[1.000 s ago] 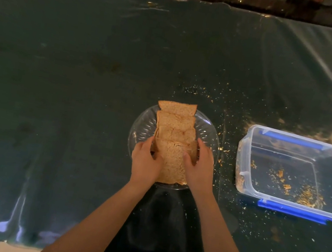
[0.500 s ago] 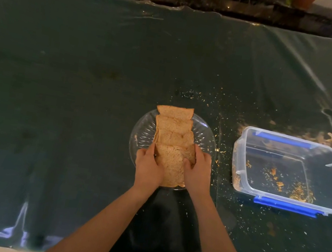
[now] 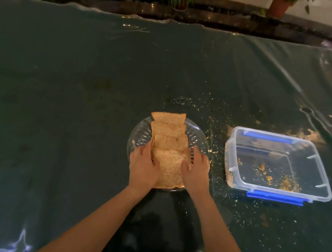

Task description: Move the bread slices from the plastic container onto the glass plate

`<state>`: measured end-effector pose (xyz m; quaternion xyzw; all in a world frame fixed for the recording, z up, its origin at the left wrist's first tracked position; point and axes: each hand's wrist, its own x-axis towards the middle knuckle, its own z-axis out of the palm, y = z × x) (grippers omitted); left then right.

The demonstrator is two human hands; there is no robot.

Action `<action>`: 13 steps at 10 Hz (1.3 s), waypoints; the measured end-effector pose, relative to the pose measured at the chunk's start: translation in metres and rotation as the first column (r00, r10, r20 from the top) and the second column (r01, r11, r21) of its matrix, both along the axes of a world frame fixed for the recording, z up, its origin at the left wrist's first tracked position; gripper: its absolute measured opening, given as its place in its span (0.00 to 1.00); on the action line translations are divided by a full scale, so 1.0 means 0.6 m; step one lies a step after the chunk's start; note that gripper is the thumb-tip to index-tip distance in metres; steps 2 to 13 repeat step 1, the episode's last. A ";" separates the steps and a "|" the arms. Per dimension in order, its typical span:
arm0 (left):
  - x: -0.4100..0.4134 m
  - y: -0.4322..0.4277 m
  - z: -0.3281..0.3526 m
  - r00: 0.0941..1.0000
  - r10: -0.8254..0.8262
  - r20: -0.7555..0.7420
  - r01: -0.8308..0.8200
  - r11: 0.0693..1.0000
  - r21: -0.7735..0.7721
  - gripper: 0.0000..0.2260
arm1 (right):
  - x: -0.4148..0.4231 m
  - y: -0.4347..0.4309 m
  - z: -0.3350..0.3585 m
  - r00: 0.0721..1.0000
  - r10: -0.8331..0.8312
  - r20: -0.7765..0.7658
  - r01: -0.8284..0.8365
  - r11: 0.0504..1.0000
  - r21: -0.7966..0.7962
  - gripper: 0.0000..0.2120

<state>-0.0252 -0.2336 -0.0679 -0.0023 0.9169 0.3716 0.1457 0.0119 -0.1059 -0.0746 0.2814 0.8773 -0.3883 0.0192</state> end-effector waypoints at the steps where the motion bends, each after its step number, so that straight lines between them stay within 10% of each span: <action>1: -0.013 -0.004 0.017 0.986 -0.085 -0.145 0.064 0.988 -0.139 0.24 | -0.007 0.010 0.018 0.999 0.041 -0.012 -0.040 0.995 0.090 0.27; 13: -0.013 -0.004 0.017 0.986 -0.085 -0.145 0.064 0.988 -0.139 0.24 | -0.007 0.010 0.018 0.999 0.041 -0.012 -0.040 0.995 0.090 0.27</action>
